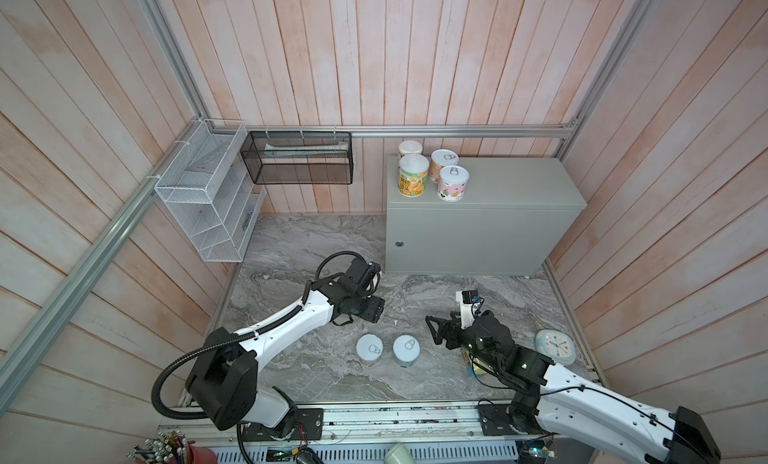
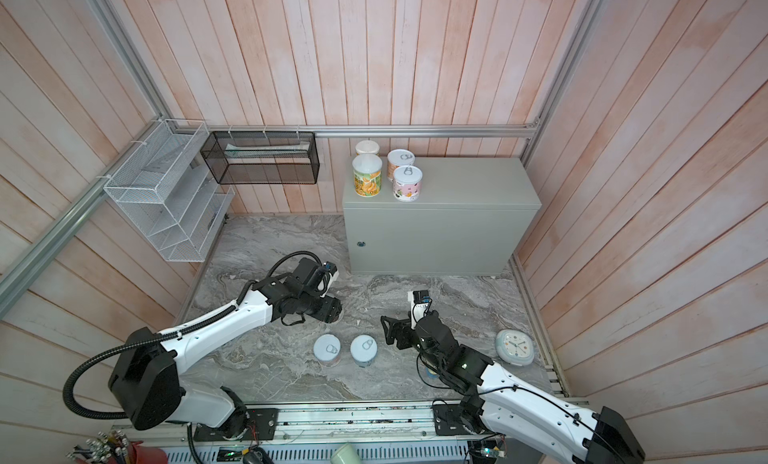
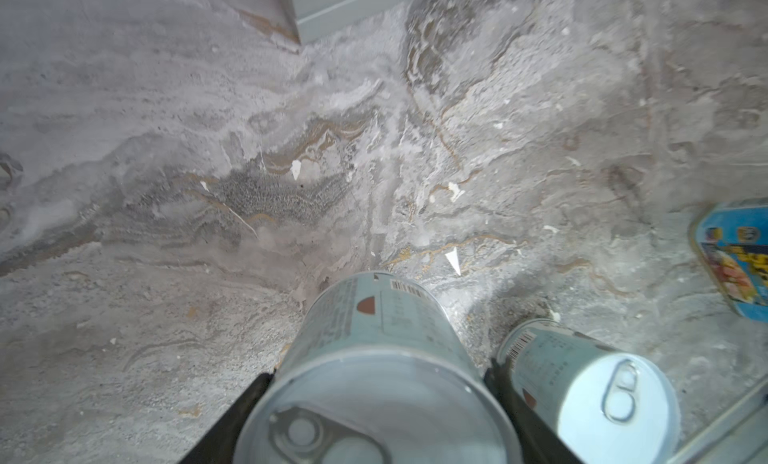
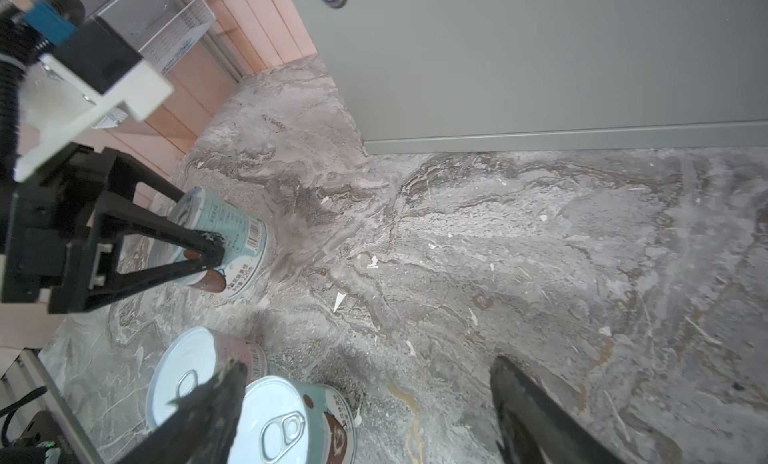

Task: Place and organize the canned foods onto the counter
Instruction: 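Close left gripper on the teal-labeled can and lift it while right gripper approaches, then bring right gripper around the teal can held by the left gripper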

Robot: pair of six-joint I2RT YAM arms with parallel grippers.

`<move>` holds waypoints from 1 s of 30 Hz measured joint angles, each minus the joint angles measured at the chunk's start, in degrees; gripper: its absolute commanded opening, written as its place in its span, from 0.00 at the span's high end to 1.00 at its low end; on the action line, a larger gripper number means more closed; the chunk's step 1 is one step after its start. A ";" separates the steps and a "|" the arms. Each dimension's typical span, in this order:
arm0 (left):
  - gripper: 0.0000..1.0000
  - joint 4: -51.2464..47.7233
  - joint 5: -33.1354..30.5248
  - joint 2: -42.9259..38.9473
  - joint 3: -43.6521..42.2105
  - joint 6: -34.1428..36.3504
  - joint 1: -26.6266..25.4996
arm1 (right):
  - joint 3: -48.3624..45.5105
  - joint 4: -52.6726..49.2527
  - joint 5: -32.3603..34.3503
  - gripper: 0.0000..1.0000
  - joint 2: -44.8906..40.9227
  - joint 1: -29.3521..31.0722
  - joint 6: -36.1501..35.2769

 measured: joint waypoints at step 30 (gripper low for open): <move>0.54 -11.76 12.87 -4.42 11.50 -0.15 0.90 | -0.70 26.29 -11.26 0.08 10.56 5.53 -25.46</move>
